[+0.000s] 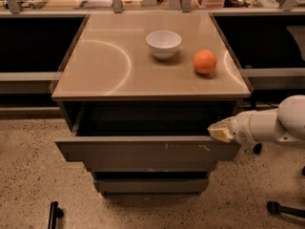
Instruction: Open top drawer
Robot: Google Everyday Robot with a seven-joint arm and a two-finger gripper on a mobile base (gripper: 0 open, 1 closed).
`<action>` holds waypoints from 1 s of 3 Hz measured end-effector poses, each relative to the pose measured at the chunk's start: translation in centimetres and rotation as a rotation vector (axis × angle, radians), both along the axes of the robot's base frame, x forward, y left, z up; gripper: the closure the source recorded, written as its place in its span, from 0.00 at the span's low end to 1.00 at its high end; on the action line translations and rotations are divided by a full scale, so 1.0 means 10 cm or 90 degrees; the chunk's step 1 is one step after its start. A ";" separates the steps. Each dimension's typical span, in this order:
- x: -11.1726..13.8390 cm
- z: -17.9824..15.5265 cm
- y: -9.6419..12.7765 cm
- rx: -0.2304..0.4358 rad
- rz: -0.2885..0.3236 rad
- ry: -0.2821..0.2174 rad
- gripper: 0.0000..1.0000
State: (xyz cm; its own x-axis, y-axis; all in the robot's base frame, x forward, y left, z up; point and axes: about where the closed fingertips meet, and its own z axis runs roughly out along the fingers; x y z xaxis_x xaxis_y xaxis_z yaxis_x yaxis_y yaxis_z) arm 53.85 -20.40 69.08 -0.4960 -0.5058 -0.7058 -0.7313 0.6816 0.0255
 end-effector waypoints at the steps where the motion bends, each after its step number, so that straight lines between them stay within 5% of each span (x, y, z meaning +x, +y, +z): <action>1: 0.01 0.00 0.04 0.009 0.003 -0.001 1.00; 3: -0.04 0.00 0.10 0.021 0.013 0.014 1.00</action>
Offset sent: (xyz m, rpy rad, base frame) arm -0.0258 0.0303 -0.0276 0.1149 0.1145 0.0790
